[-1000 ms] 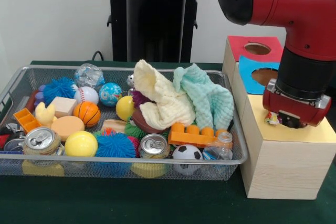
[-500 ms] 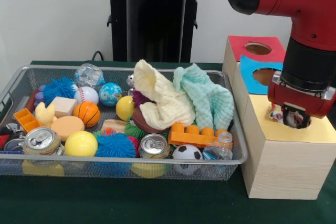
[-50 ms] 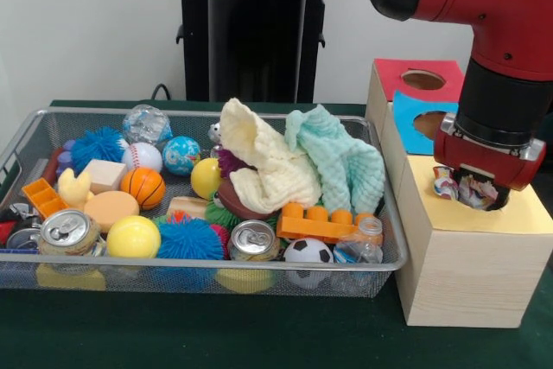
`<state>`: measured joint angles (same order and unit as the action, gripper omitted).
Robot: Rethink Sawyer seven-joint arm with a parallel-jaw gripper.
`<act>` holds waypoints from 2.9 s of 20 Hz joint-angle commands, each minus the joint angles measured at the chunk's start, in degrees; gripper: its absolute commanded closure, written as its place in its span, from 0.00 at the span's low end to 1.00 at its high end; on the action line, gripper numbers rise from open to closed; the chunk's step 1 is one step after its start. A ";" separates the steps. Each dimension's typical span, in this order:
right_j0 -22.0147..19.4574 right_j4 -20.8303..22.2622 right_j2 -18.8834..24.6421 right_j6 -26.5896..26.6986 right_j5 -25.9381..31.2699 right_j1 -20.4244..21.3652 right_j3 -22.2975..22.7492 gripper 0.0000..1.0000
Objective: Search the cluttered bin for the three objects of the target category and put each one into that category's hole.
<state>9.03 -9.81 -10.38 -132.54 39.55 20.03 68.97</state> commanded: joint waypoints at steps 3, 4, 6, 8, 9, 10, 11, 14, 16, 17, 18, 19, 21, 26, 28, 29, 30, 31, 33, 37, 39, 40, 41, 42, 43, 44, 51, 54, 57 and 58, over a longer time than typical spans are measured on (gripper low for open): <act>-1.05 -2.04 2.43 -9.15 5.88 0.16 6.23 0.00; -1.23 -2.40 2.65 -9.33 5.87 0.21 6.42 0.00; -1.63 -2.63 3.00 -8.88 5.48 0.46 6.33 0.00; -1.70 -2.31 2.61 -8.28 5.53 1.39 5.62 0.00; -1.61 -2.15 2.51 -7.89 5.66 2.32 5.67 0.00; -1.66 -2.24 2.56 -7.61 5.75 3.44 6.03 0.00; -1.60 -2.30 2.48 -7.37 6.65 4.64 6.33 0.00; -1.61 -2.46 2.40 -6.90 8.11 7.19 7.75 0.00; -1.95 -2.33 2.56 -6.50 8.13 7.23 8.18 0.00; -2.12 -2.19 2.58 -6.34 8.39 6.92 7.86 0.00; -2.44 -2.07 2.64 -5.92 8.83 6.97 7.96 0.00; -2.52 -1.88 2.58 -5.63 9.38 7.13 7.95 0.00; -2.47 -1.49 2.47 -5.11 10.88 7.53 7.83 0.00; -2.59 -1.24 2.74 -4.70 12.29 7.34 7.24 0.00; -2.72 -1.31 2.97 -4.52 12.81 7.35 7.03 0.00; -2.62 -1.20 2.84 -4.54 13.63 7.44 6.63 0.00; -2.67 -1.19 2.88 -4.47 14.02 7.56 6.54 0.00; -2.73 -1.17 2.93 -4.40 14.42 7.67 6.46 0.00; -2.69 -1.14 2.94 -4.29 15.67 8.12 6.08 0.00; -2.86 -1.00 3.08 -4.07 17.38 8.95 5.38 0.00; -2.84 -0.87 3.07 -4.12 17.73 9.34 4.87 0.00; -2.76 -0.70 2.94 -4.16 18.12 9.65 4.69 0.00; -2.50 -0.41 2.57 -4.52 18.47 9.76 4.05 0.00; -2.28 -0.20 2.26 -4.74 18.19 10.17 4.37 0.00; -2.18 -0.12 2.16 -4.99 18.57 10.23 4.06 0.00; -2.26 -0.03 2.14 -4.92 17.99 10.39 4.45 0.00; -3.90 1.00 2.22 -4.37 11.80 8.11 4.67 0.00; -3.84 1.04 2.29 -4.83 10.15 7.98 5.80 0.00; -4.32 1.91 2.66 -3.31 7.23 8.53 6.69 0.00; -4.48 2.10 2.69 -3.02 7.19 8.51 6.54 0.00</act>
<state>7.02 -9.59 -10.40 -132.54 51.36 30.05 71.61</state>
